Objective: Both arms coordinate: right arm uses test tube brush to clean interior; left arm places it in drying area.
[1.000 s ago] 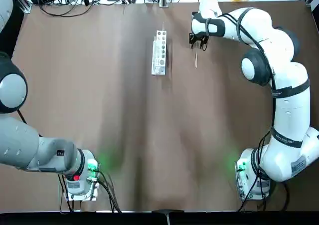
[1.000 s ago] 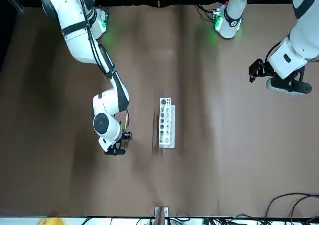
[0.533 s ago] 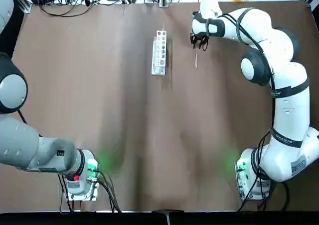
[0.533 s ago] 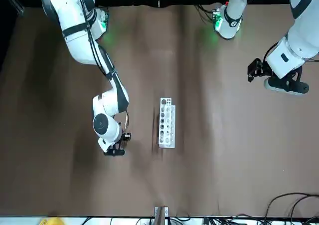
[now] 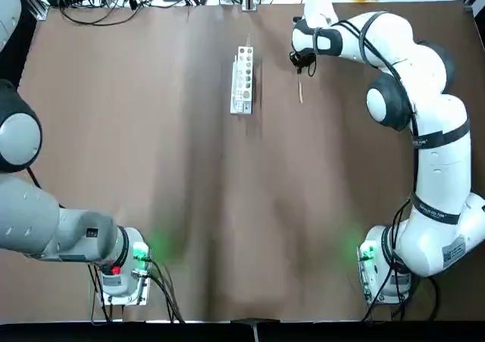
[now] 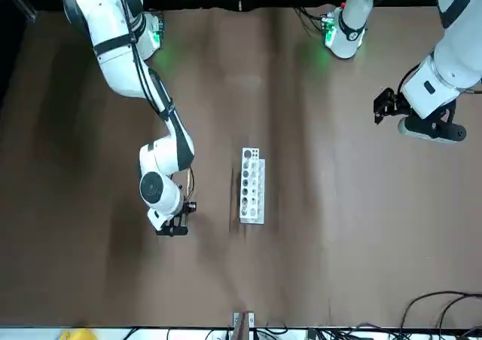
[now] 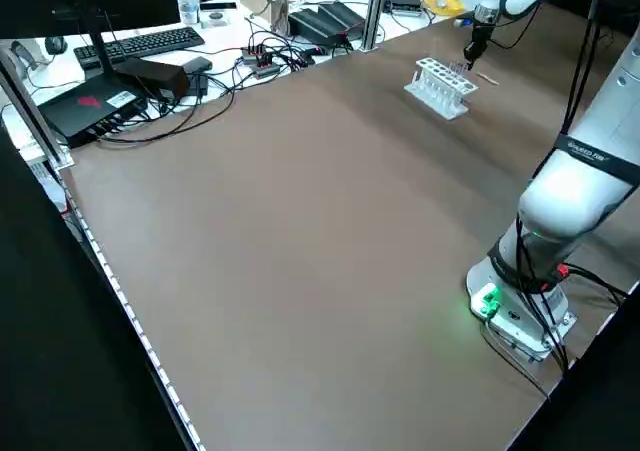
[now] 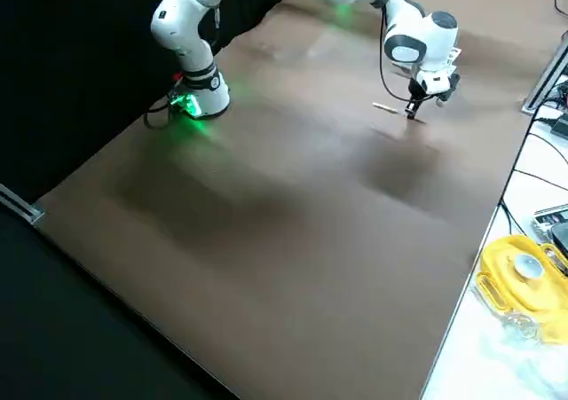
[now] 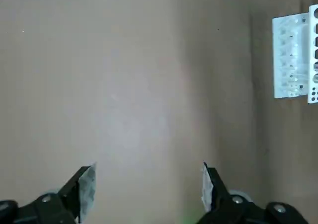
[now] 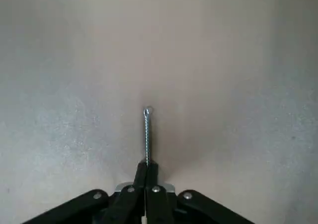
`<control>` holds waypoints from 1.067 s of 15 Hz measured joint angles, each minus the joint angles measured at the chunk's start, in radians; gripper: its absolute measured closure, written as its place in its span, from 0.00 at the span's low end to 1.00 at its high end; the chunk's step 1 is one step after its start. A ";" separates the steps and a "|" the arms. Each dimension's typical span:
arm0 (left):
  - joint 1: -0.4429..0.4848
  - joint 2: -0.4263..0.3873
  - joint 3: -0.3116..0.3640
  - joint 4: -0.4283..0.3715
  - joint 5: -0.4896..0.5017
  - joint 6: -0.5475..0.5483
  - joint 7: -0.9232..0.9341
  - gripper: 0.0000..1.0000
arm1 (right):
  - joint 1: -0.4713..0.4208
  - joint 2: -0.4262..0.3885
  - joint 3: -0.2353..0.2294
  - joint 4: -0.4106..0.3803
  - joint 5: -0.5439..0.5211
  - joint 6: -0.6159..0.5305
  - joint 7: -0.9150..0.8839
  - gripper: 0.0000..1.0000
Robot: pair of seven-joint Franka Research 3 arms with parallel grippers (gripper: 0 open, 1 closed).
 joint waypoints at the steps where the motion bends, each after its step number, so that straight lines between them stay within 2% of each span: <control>1: 0.001 0.000 0.000 -0.001 0.000 0.000 0.000 0.00 | 0.000 0.000 0.000 0.000 -0.001 0.000 -0.009 0.98; 8: 0.007 0.000 0.000 -0.007 0.000 0.000 0.000 0.00 | 0.007 -0.001 0.006 0.013 0.002 0.002 -0.348 0.98; 12: -0.003 0.000 -0.002 -0.009 0.000 0.000 -0.005 0.00 | -0.009 -0.034 0.002 0.032 0.012 -0.162 -0.584 0.98; 16: -0.004 0.000 -0.004 -0.010 0.000 0.000 -0.007 0.00 | -0.030 -0.080 0.018 0.038 0.046 -0.203 -0.718 0.98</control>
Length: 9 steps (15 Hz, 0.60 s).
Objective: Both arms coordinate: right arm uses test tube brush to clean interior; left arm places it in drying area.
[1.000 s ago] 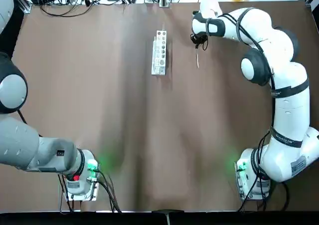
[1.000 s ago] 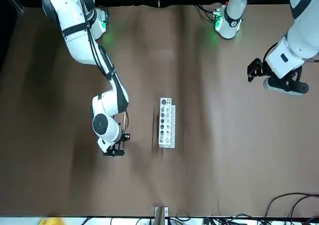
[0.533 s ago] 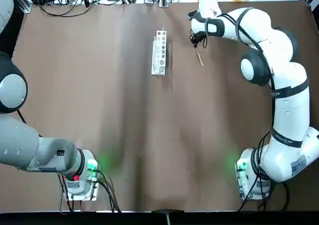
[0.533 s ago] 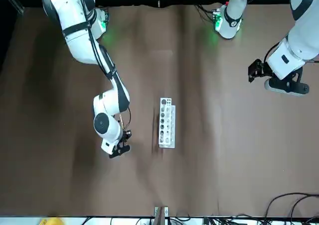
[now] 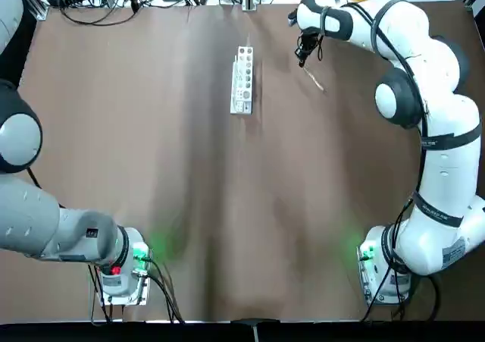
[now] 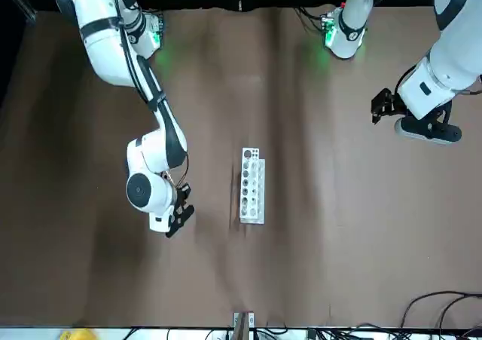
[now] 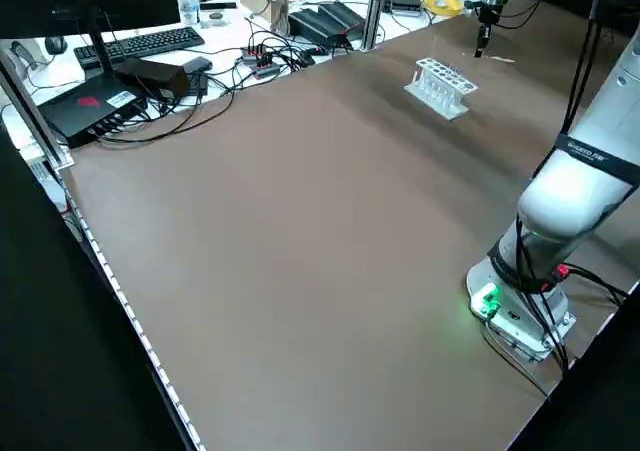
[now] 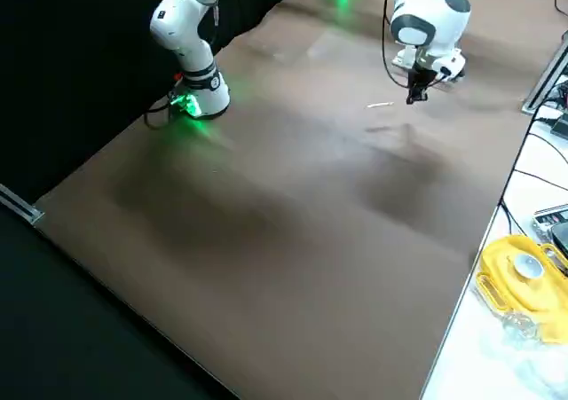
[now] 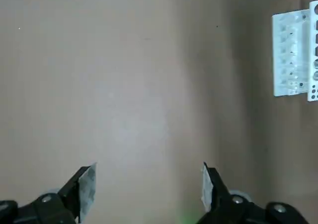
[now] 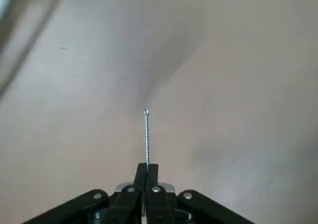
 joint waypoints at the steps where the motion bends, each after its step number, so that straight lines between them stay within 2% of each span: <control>1: 0.000 0.000 0.000 0.000 0.000 0.000 0.000 0.00 | 0.002 -0.012 0.020 0.015 0.005 0.002 -0.083 0.98; 4: 0.000 0.000 0.000 -0.001 0.000 0.000 0.000 0.00 | -0.017 -0.017 0.095 0.060 0.010 0.005 -0.194 0.98; 9: 0.004 0.000 0.000 -0.001 0.001 0.000 0.000 0.00 | -0.137 -0.017 0.278 0.093 0.034 0.025 -0.372 0.98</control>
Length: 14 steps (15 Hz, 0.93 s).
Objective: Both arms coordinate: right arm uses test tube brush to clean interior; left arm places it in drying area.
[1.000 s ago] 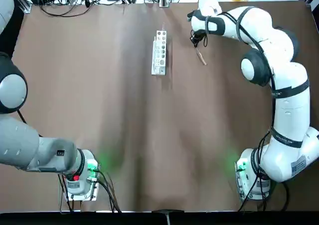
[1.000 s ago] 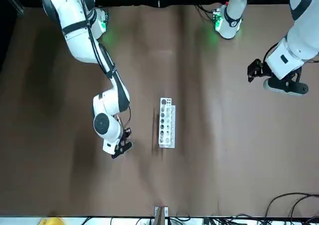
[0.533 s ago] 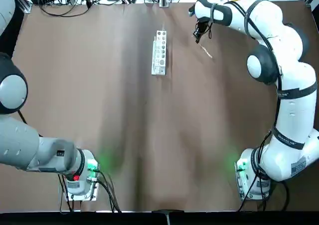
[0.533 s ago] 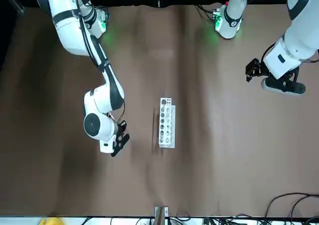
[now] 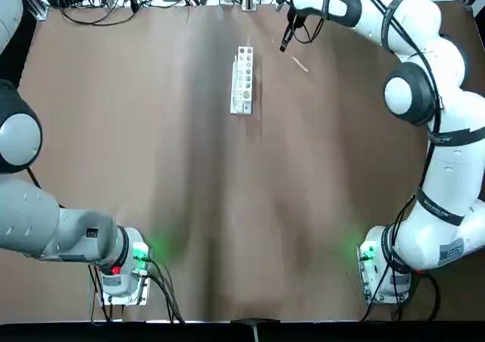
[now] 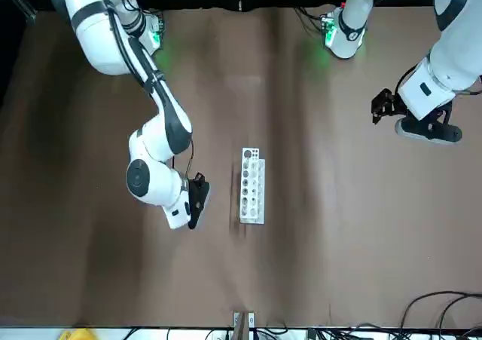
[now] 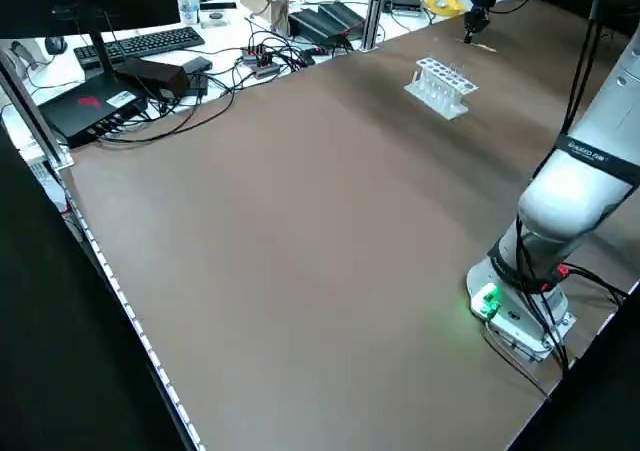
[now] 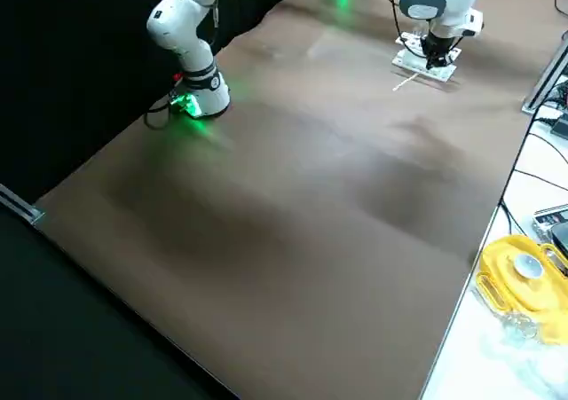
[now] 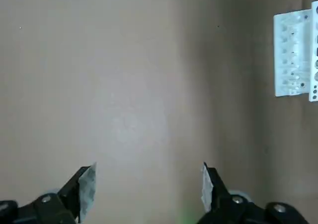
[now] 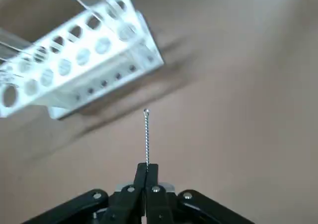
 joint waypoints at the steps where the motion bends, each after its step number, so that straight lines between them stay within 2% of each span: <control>1: 0.001 0.000 0.000 0.000 0.000 0.000 0.000 0.00 | -0.023 0.000 0.031 0.000 0.021 0.004 -0.042 0.98; 9: 0.002 0.000 0.000 -0.001 0.000 0.000 0.000 0.00 | -0.124 0.000 0.209 0.003 0.049 0.005 -0.304 0.98; 11: 0.001 0.000 0.000 -0.001 0.000 0.000 0.000 0.00 | -0.134 0.001 0.221 0.003 0.056 0.005 -0.375 0.98; 14: 0.001 0.003 0.000 -0.002 0.000 0.000 0.000 0.00 | -0.140 0.002 0.224 0.003 0.135 0.005 -0.531 0.98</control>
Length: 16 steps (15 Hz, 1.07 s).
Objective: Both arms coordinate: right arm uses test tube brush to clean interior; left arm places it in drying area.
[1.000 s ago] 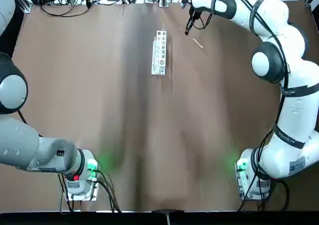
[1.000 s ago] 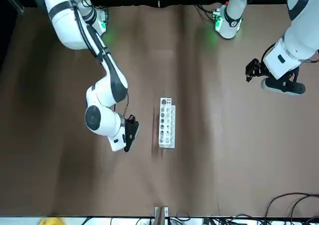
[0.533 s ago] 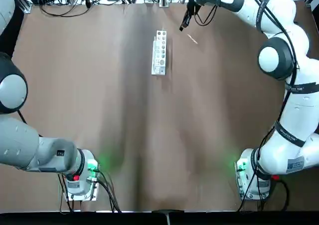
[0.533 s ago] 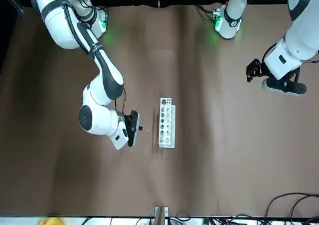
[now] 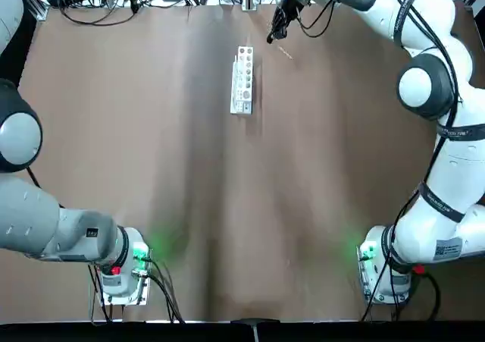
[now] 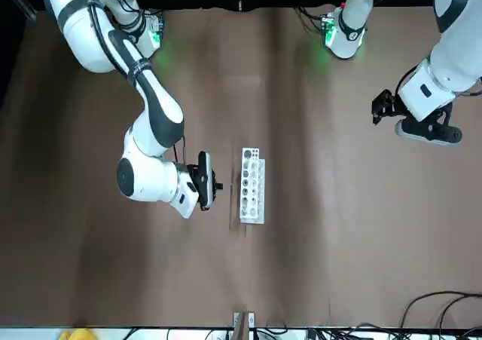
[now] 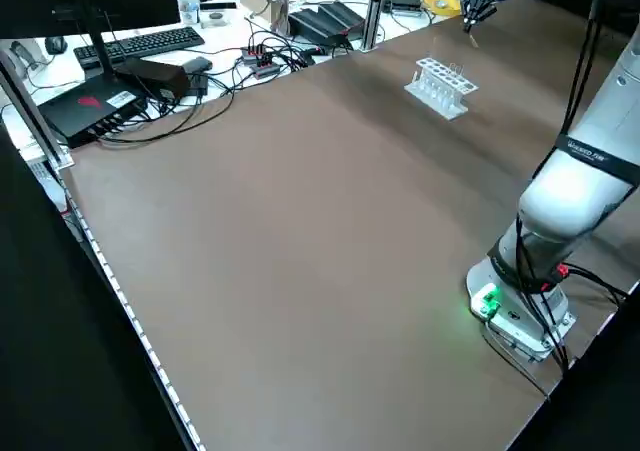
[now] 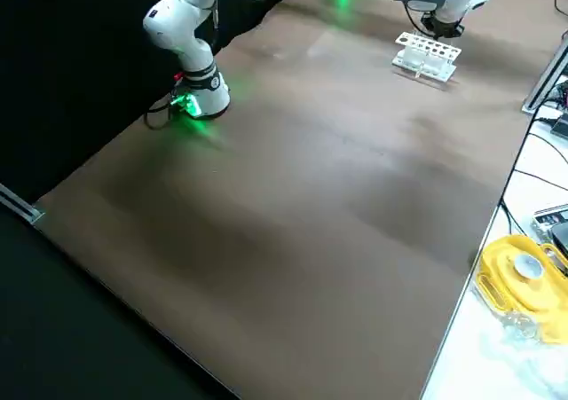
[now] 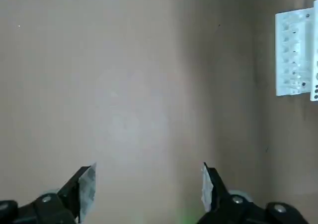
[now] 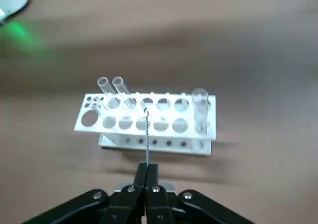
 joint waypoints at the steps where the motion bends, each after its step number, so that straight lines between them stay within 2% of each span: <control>1: 0.001 0.004 0.000 0.000 0.000 0.001 0.000 0.00 | -0.015 0.000 0.000 0.000 0.047 -0.007 -0.059 0.98; 10: 0.001 0.008 0.000 0.000 0.000 0.005 0.000 0.00 | -0.127 0.001 0.001 0.000 0.340 -0.202 -0.292 0.98; 13: 0.002 0.008 0.000 0.000 0.000 0.007 0.000 0.00 | -0.158 0.006 0.001 -0.001 0.452 -0.224 -0.360 0.98; 16: 0.002 0.008 0.000 -0.001 0.000 0.007 0.000 0.00 | -0.161 0.012 0.005 -0.002 0.510 -0.227 -0.388 0.98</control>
